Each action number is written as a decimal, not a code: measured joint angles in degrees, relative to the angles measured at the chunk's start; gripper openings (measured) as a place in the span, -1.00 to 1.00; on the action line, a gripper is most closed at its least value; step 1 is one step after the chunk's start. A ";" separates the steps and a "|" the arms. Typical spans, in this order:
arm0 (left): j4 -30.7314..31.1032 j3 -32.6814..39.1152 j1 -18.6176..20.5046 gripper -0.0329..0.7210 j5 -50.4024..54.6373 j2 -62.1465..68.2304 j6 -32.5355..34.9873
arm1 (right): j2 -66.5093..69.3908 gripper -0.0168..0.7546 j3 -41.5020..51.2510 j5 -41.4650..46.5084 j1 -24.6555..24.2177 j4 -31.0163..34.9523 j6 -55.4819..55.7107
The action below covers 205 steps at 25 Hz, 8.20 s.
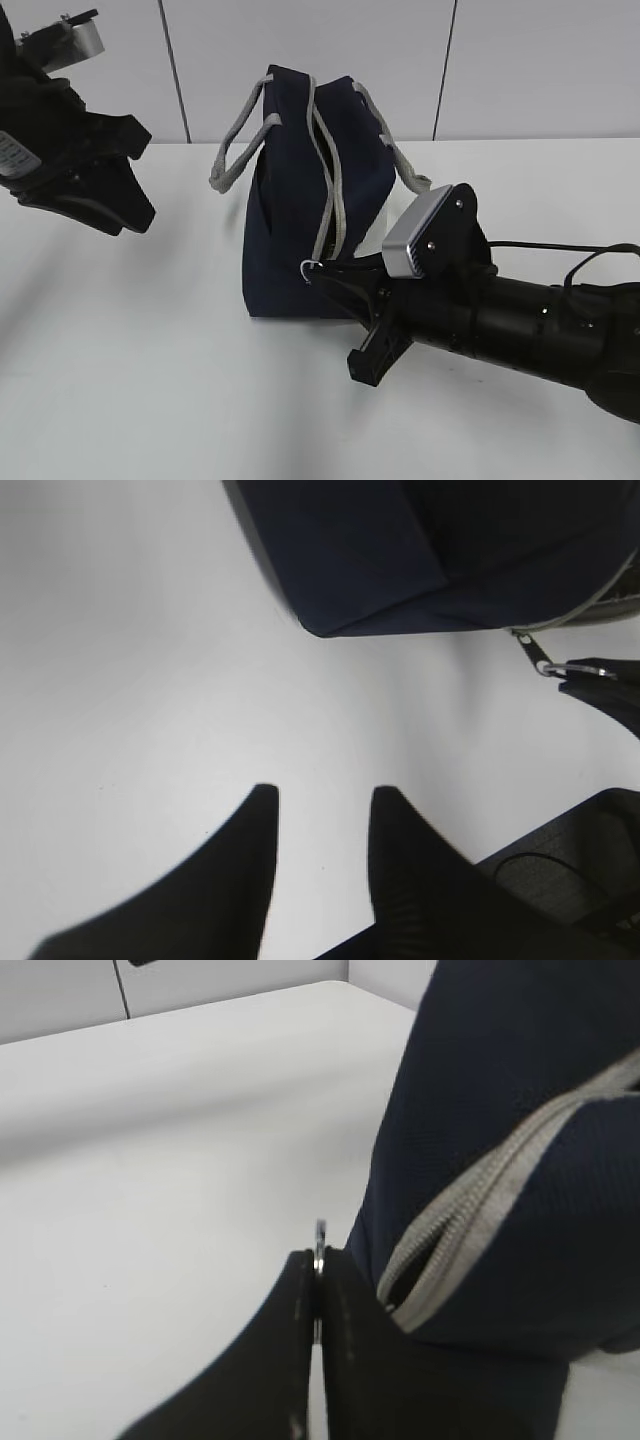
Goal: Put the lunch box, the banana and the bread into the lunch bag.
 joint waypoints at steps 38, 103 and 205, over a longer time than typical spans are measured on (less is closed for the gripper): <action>-0.81 0.00 0.00 -0.29 -11.31 4.49 4.33 | -0.93 -1.00 -12.71 12.27 -0.14 -13.40 13.44; -15.75 1.15 0.00 -0.29 -15.58 6.93 18.98 | -2.22 -1.00 -29.71 18.97 -5.88 -38.06 45.63; -58.22 9.14 8.20 -0.81 -7.21 15.99 85.32 | -1.50 -1.00 -36.93 17.73 -6.58 -54.07 61.28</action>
